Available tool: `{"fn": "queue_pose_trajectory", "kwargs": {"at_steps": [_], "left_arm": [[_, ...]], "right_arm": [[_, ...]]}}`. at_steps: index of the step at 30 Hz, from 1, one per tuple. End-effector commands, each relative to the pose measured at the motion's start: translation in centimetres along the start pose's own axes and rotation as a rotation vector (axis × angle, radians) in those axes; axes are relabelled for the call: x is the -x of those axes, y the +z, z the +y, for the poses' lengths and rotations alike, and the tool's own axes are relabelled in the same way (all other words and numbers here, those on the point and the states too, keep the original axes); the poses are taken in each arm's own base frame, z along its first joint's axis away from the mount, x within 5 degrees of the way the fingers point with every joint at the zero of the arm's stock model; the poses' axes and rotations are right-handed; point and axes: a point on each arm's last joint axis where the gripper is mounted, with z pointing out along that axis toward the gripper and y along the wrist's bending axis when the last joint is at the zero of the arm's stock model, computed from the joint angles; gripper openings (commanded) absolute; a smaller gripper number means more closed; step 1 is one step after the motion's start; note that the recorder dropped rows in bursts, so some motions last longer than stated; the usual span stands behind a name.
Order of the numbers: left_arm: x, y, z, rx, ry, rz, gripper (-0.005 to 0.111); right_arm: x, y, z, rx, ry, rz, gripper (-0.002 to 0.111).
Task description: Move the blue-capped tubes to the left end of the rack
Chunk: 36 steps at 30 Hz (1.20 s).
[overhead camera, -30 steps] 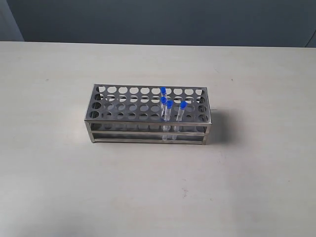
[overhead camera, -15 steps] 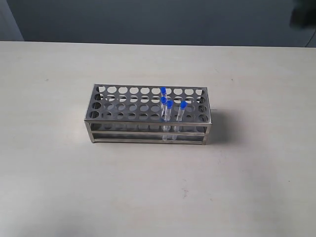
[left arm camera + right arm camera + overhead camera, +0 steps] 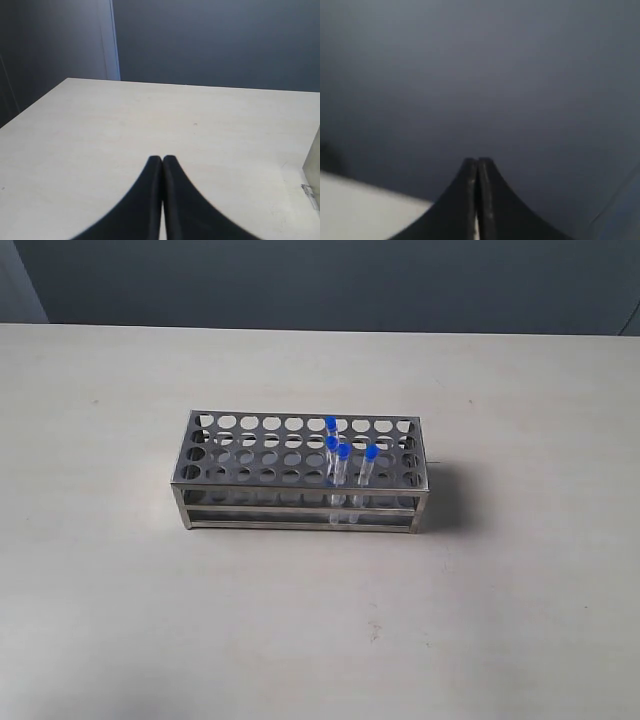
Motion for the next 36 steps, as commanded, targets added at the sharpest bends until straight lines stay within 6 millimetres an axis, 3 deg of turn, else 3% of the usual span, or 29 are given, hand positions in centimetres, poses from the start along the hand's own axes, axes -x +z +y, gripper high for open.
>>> {"fn": "queue_pose_trajectory", "kwargs": {"at_steps": [1, 3, 6, 9, 11, 14, 17, 20, 24, 27, 30, 33, 36], "left_arm": [[-0.1, 0.0, 0.0, -0.009, -0.001, 0.002, 0.0], [-0.1, 0.0, 0.0, -0.009, -0.001, 0.002, 0.0], [-0.1, 0.0, 0.0, -0.009, -0.001, 0.002, 0.0], [-0.1, 0.0, 0.0, -0.009, -0.001, 0.002, 0.0], [-0.1, 0.0, 0.0, -0.008, -0.001, 0.003, 0.0], [-0.1, 0.0, 0.0, -0.008, -0.001, 0.003, 0.0], [-0.1, 0.0, 0.0, -0.009, -0.003, 0.003, 0.0], [-0.1, 0.0, 0.0, -0.009, -0.003, 0.003, 0.0], [-0.1, 0.0, 0.0, -0.009, -0.001, 0.003, 0.0], [-0.1, 0.0, 0.0, -0.009, -0.001, 0.003, 0.0], [-0.1, 0.0, 0.0, -0.009, -0.001, 0.003, 0.0], [-0.1, 0.0, 0.0, -0.009, -0.001, 0.003, 0.0], [-0.1, 0.0, 0.0, -0.009, -0.001, 0.003, 0.0]], "right_arm": [[7.5, 0.4, -6.2, -0.512, -0.1, -0.148, -0.001], [9.1, -0.1, -8.5, -0.827, -0.158, -0.182, -0.001], [8.2, -1.0, -11.8, -1.153, -0.01, -0.155, -0.001], [4.1, -0.1, -13.5, -1.073, 0.312, 0.016, -0.001], [0.5, 2.2, -12.5, -0.864, 0.343, 0.052, -0.001], [-5.0, 5.2, -8.5, -0.448, 0.379, 0.153, -0.001], [-10.4, 6.6, -5.6, -0.297, 0.364, 0.297, -0.001], [-13.3, 7.4, -3.4, -0.254, 0.322, 0.375, -0.001], [-14.2, 7.5, -1.2, -0.224, 0.207, 0.383, -0.001], [-12.7, 7.4, 1.4, -0.127, 0.058, 0.324, -0.001], [-10.2, 6.4, 3.6, -0.091, 0.047, 0.215, -0.001], [-9.7, 6.0, 4.6, -0.054, 0.051, 0.203, -0.001], [-9.0, 5.6, 5.6, 0.082, 0.166, 0.136, -0.001]]}}
